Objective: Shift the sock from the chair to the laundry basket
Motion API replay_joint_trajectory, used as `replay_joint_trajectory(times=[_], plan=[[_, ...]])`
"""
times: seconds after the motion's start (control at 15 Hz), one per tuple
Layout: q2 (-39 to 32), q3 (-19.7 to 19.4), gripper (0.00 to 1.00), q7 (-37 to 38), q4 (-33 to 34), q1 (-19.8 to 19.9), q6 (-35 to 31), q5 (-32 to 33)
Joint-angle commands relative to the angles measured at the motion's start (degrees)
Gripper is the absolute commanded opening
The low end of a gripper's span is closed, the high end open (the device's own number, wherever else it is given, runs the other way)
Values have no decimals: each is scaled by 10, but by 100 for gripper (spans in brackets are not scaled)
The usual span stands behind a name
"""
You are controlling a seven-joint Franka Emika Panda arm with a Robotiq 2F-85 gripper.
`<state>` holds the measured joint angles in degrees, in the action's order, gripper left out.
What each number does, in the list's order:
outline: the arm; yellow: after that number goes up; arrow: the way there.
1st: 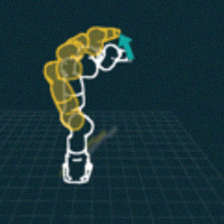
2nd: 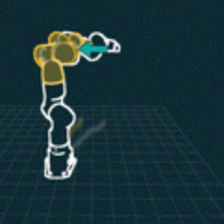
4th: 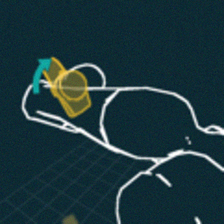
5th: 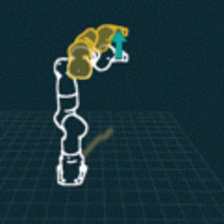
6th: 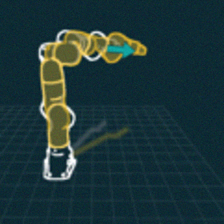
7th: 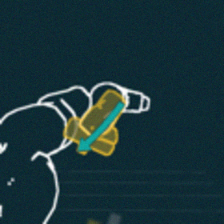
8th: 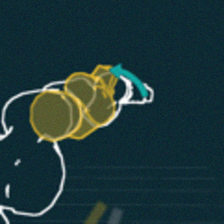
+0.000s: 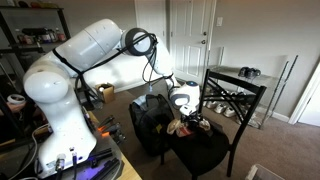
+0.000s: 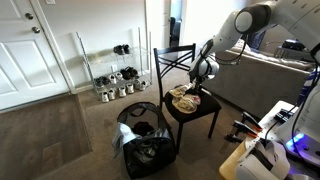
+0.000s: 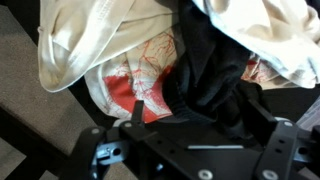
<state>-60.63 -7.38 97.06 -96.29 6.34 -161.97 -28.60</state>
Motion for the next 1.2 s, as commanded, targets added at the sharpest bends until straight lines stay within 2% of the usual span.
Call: replay_joint_trajectory(times=[0.0,0.47,0.53,0.6,0.73,1.13], plan=[[-18,11,100,-9,34,18,15,13],[-71,2,100,8,103,14,48,18],[-76,4,95,6,109,14,51,19],[-80,5,73,5,116,15,54,18],[-85,7,68,2,122,17,54,18],[-83,5,29,6,117,12,43,15]])
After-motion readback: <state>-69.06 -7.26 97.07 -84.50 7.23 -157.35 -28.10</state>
